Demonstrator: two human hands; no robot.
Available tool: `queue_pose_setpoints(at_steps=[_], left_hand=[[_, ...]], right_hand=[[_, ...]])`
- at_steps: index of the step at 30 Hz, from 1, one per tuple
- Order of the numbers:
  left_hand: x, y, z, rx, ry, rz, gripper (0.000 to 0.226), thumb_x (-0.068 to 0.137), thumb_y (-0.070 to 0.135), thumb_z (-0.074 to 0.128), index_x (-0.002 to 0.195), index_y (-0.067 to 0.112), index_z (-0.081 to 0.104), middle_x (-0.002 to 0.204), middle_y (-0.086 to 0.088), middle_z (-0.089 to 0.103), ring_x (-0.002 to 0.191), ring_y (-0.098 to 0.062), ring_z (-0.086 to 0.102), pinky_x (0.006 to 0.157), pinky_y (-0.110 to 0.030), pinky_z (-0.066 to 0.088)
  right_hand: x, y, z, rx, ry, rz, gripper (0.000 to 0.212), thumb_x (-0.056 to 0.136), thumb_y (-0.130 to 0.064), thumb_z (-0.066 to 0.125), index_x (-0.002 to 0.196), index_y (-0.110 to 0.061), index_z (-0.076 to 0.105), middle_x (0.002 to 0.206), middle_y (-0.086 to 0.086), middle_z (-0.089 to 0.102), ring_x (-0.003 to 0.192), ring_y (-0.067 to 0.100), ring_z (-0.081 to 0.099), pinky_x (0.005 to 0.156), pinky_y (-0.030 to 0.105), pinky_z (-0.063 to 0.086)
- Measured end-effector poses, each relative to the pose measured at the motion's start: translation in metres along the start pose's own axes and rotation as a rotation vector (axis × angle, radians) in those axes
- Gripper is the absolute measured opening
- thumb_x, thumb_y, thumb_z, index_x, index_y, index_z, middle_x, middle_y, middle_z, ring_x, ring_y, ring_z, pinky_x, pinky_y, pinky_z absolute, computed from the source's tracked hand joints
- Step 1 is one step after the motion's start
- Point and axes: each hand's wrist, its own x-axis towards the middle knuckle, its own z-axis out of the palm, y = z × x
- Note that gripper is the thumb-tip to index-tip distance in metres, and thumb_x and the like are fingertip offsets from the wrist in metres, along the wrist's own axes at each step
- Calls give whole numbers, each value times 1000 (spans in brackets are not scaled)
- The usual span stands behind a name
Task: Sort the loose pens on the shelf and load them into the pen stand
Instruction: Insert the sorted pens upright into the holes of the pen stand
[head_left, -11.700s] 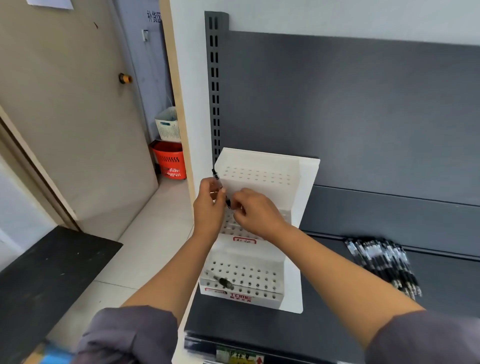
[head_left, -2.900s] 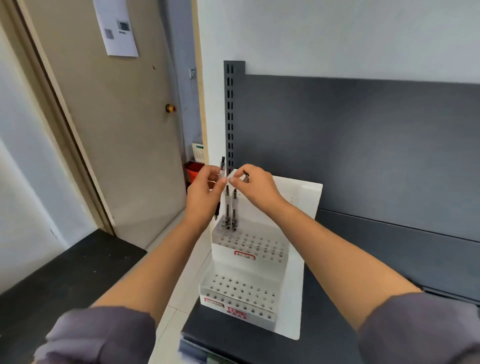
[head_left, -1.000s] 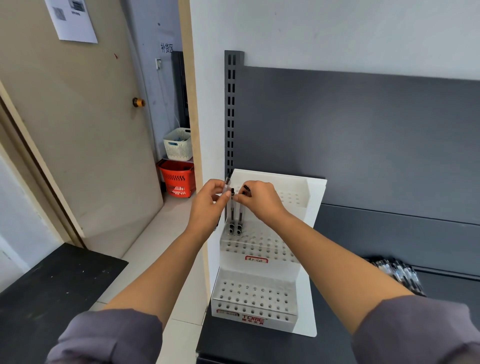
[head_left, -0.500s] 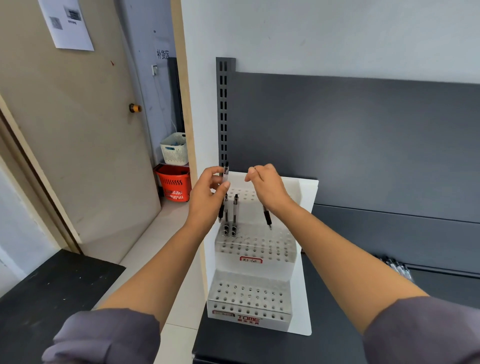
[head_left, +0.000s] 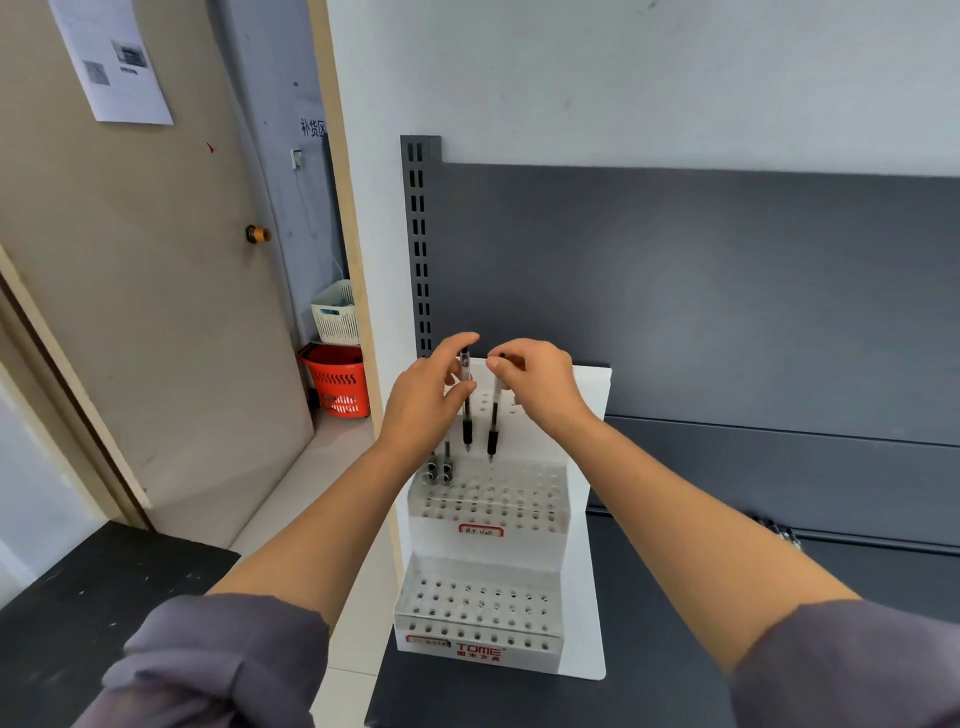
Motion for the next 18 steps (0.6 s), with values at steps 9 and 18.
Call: queue_pose_setpoints(at_steps=[9, 18], left_hand=[[-6, -23, 18, 276, 26, 15, 45, 90, 24, 59, 132, 29, 45, 98, 5, 65, 102, -20, 54, 90, -33, 31], [-10, -35, 27, 401, -9, 16, 28, 92, 28, 55, 120, 27, 59, 107, 6, 67, 111, -18, 48, 92, -34, 26]], right_hand=[[-5, 9, 0, -4, -6, 20, 18, 94, -19, 54, 88, -10, 68, 65, -13, 55, 64, 6, 52, 70, 34, 52], [-8, 2, 10, -58, 39, -45, 22, 96, -21, 50, 94, -10, 69, 84, -4, 60, 79, 10, 51, 73, 25, 42]])
